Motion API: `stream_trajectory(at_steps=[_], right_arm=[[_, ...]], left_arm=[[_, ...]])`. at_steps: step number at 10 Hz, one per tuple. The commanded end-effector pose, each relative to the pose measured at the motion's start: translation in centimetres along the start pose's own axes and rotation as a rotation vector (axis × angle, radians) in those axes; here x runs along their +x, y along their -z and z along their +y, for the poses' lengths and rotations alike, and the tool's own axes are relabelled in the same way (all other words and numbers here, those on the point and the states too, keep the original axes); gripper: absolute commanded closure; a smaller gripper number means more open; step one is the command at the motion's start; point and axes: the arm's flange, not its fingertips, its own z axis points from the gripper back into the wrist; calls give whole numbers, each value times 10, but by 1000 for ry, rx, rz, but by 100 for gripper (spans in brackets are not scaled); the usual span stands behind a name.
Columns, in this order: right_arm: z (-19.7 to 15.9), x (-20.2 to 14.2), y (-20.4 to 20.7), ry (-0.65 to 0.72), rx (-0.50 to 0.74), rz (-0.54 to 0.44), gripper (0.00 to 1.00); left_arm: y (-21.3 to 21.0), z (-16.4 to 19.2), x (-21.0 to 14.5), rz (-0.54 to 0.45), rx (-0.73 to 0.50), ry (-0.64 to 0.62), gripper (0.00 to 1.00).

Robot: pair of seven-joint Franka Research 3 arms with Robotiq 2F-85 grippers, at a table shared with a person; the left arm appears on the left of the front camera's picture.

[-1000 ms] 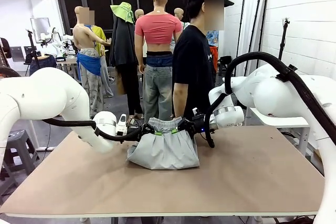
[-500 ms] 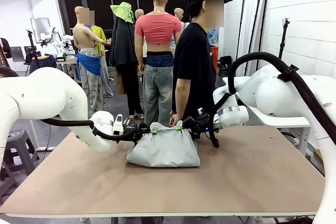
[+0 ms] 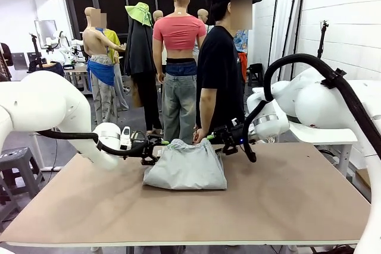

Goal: Fold the training pants.
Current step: Fold the Training pants in half.

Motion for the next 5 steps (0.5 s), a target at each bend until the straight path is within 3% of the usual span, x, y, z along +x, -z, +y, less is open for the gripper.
stream_trajectory(at_steps=[1,5], right_arm=[[13,-7,-25,20,-111,-10,0],[28,-15,-60,11,-136,-37,0]], left_arm=[[-40,-3,-10,-88,0,-18,0],[-88,-14,-26,-164,-34,21,0]])
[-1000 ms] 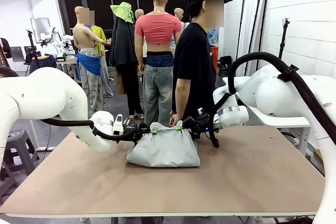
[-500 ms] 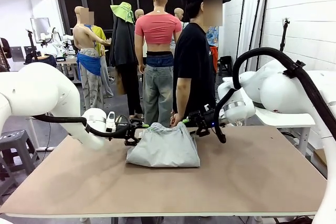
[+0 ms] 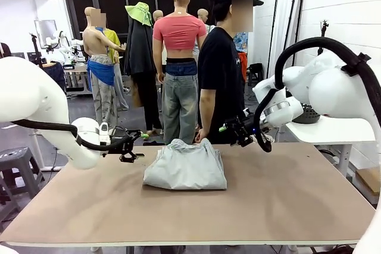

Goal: Fold the training pants.
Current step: Fold the Training pants in half.

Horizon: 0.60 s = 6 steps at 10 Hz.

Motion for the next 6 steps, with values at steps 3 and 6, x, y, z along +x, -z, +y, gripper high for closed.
stream_trajectory(at_steps=[3,6], right_arm=[[0,0,0,0,0,0,0],[0,0,0,0,0,0,0]], left_arm=[[0,0,0,0,0,0,0],[0,0,0,0,0,0,0]])
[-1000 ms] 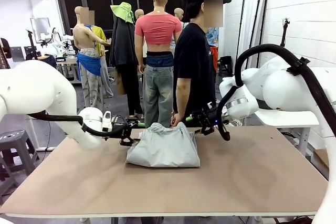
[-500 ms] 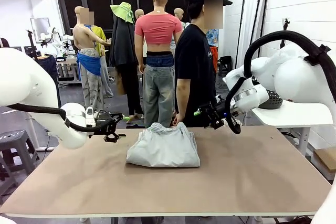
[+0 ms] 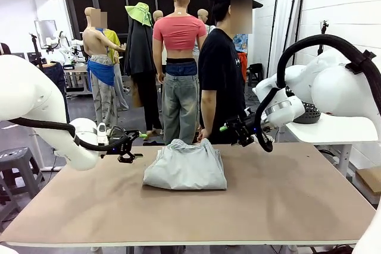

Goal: Fold the training pants.
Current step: Fold the Training pants in half.

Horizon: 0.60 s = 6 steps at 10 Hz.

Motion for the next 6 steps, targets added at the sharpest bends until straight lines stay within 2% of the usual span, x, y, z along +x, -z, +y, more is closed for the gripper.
stream_trajectory(at_steps=[1,6], right_arm=[[0,2,1,-5,-1,3,0],[0,2,1,-5,-1,3,0]], left_arm=[[2,-4,5,4,3,-9,0],[2,-4,5,4,3,-9,0]])
